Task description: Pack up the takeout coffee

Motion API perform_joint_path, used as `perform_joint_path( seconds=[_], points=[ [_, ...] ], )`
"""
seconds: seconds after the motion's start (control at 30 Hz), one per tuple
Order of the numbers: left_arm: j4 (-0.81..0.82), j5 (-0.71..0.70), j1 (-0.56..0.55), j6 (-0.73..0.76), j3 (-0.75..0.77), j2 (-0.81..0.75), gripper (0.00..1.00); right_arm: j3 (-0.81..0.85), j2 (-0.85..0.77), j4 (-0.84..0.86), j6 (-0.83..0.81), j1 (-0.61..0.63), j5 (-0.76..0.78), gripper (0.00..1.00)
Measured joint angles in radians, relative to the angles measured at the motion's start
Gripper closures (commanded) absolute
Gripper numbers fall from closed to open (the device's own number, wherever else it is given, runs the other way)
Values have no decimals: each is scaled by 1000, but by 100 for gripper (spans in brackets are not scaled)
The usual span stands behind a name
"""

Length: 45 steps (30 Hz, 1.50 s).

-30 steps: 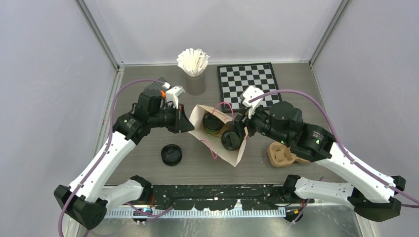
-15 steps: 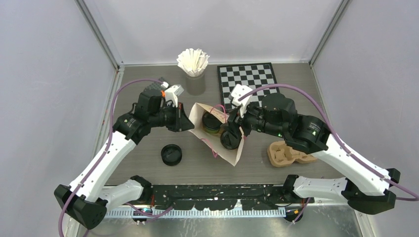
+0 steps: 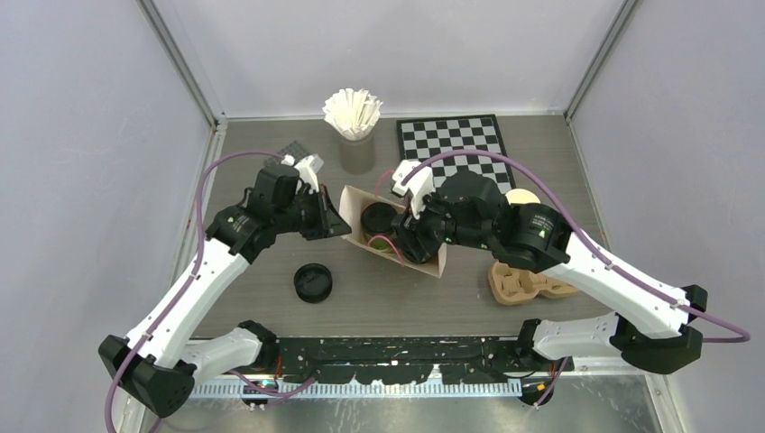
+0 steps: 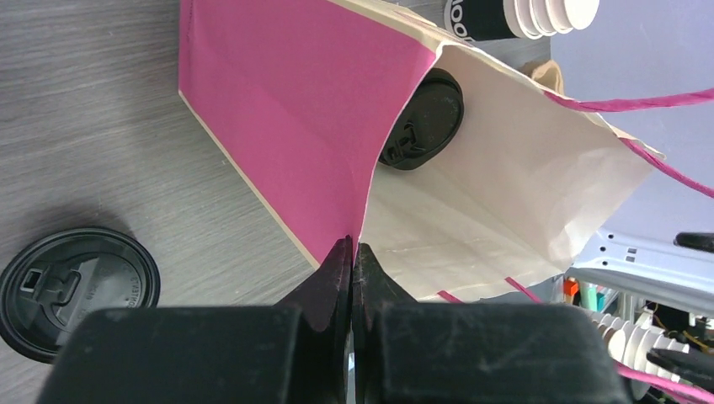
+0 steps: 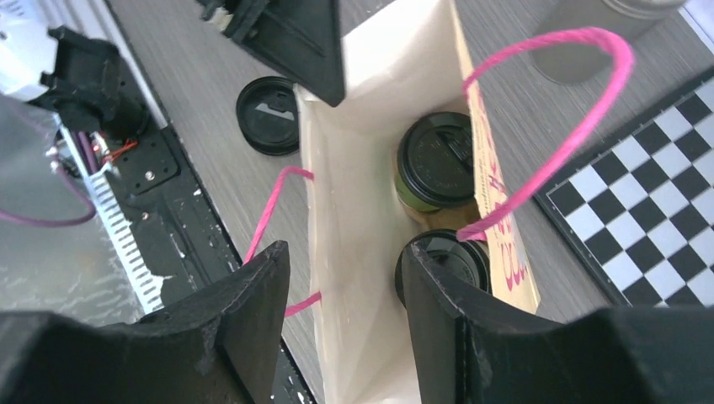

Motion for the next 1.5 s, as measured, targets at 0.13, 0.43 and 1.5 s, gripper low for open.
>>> perform_joint_path(
  seconds=[0.13,0.43,1.5],
  points=[
    [-9,-16,-6,-44,-1,-8,99,-24,-5,12,66,0,81,44],
    [-8,-21,-31,-98,-23,-56,94,-80,44,9,140,0,246,49],
    [-246,88,32,55,204,81,66,-288,-38,61,159,-10,256,49]
  ],
)
